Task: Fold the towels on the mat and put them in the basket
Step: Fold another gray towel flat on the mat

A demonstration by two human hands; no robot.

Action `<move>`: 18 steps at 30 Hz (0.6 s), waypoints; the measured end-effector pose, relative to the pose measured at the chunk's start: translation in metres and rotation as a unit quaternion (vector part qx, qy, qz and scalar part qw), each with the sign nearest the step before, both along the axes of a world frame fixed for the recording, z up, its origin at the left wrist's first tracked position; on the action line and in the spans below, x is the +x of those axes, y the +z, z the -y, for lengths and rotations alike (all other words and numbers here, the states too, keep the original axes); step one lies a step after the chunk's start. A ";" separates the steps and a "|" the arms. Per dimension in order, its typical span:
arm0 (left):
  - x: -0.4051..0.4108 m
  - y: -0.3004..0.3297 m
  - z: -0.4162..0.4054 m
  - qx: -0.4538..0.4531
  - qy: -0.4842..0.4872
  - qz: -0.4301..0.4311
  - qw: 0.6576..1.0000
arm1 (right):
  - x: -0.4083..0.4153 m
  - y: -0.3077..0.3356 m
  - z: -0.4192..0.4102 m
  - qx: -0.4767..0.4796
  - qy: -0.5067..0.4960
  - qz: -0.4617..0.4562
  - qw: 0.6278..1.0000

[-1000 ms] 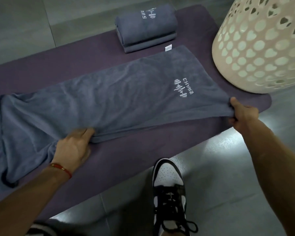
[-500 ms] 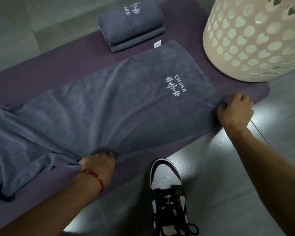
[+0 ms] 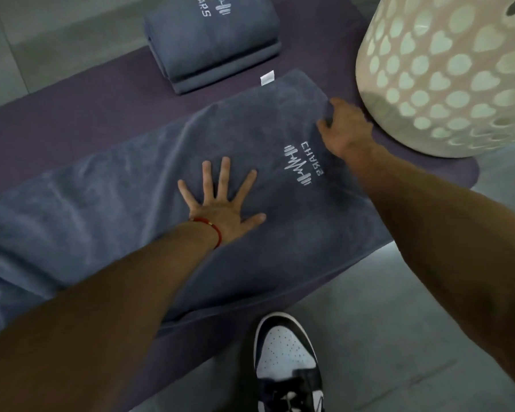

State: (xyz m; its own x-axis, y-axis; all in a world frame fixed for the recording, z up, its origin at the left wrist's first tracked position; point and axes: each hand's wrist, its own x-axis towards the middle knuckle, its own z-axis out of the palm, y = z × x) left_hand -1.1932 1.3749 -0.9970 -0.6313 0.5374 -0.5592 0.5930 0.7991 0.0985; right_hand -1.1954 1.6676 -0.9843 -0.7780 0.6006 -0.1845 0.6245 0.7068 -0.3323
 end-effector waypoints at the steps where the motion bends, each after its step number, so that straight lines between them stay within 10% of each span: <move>1: 0.000 0.000 0.000 -0.002 0.002 0.009 1.000 | -0.008 0.000 0.001 0.021 0.006 -0.011 1.000; 18: -0.003 0.002 -0.003 -0.008 0.006 0.027 1.000 | -0.061 0.001 -0.004 -0.141 -0.057 -0.138 0.979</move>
State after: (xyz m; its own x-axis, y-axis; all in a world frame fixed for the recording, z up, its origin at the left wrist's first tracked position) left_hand -1.1961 1.3776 -0.9951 -0.6060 0.5209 -0.6011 0.5772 0.8080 0.1182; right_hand -1.2562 1.6715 -0.9832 -0.7529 0.6412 -0.1485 0.5528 0.4936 -0.6714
